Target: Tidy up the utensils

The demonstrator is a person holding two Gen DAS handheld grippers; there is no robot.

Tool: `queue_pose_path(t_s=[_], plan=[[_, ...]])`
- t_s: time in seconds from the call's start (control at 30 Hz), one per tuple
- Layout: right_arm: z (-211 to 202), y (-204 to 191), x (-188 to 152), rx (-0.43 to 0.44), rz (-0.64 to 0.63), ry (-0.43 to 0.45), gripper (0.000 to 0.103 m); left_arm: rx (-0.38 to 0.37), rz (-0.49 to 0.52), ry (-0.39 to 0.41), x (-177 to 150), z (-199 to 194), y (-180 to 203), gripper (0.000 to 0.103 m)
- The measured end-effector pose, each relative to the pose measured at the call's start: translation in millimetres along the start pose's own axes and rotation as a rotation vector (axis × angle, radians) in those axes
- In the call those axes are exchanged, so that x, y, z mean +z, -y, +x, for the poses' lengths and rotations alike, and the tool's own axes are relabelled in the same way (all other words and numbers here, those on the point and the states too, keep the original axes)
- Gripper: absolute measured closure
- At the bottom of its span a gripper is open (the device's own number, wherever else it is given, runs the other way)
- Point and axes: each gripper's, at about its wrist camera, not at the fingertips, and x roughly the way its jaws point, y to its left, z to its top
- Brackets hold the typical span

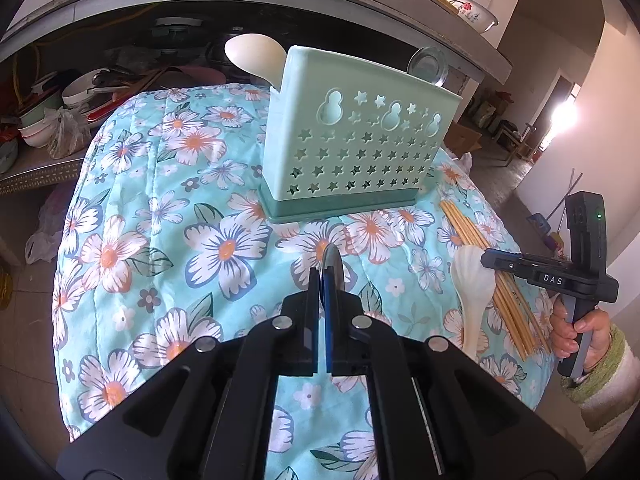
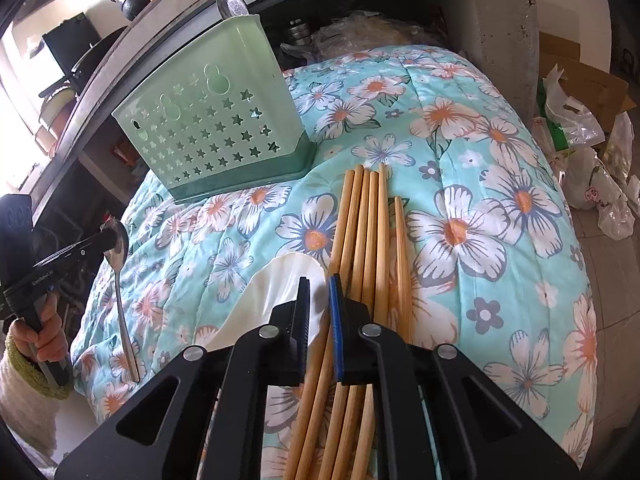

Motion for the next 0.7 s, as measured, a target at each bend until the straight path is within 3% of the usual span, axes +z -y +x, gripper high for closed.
queue_pose_path(t_s=[0.27, 0.33, 0.47, 0.7], plan=[[-1, -18, 2, 0.083, -0.021, 0.009, 0.097, 0.003, -0.009, 0.004, -1, -2, -2, 0.101], [4, -22, 2, 0.101, -0.019, -0.003, 0.095, 0.003, -0.011, 0.005, -1, -2, -2, 0.101], [12, -25, 1, 0.122, -0.012, -0.04, 0.073, 0.0, -0.013, 0.007, -2, -2, -3, 0.101], [26, -29, -3, 0.116, -0.002, -0.08, 0.072, -0.006, -0.019, 0.006, -2, -1, -5, 0.101]])
